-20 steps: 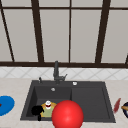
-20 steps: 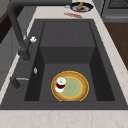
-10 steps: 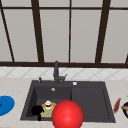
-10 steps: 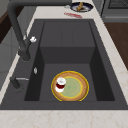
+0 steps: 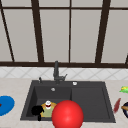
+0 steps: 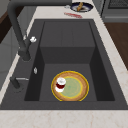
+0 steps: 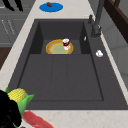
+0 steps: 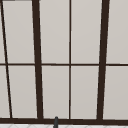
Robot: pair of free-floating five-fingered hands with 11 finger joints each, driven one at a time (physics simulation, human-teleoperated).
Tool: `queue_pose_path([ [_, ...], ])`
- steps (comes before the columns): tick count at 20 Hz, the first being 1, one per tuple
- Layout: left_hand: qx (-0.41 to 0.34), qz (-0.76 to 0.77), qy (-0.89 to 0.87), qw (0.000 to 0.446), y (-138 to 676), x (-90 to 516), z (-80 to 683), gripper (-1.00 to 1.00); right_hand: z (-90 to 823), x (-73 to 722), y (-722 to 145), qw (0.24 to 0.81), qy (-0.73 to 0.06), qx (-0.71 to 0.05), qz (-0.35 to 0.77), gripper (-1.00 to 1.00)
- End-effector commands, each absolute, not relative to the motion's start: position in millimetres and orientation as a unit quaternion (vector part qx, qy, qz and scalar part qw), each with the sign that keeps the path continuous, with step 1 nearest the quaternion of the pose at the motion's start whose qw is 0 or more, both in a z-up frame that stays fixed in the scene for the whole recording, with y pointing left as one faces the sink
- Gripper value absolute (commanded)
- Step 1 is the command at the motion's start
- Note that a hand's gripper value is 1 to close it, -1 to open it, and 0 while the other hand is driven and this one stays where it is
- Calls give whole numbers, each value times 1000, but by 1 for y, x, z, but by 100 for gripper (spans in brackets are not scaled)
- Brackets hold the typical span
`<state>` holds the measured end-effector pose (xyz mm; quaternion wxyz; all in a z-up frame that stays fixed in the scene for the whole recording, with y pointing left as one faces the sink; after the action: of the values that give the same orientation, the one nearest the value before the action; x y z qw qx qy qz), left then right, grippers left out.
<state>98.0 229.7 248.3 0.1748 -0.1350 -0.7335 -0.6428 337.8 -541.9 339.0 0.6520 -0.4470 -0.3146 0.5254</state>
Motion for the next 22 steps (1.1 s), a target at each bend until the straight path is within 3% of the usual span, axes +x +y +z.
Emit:
queue_pose_path([
  [1, -135, -643, -734, 175, 230, 98, 248, 0, 355, 338, -513, 642, -334, -462, 512, 100],
  [22, -135, -643, -734, 175, 230, 98, 248, 0, 410, 323, -348, 628, -354, -486, 495, 100],
])
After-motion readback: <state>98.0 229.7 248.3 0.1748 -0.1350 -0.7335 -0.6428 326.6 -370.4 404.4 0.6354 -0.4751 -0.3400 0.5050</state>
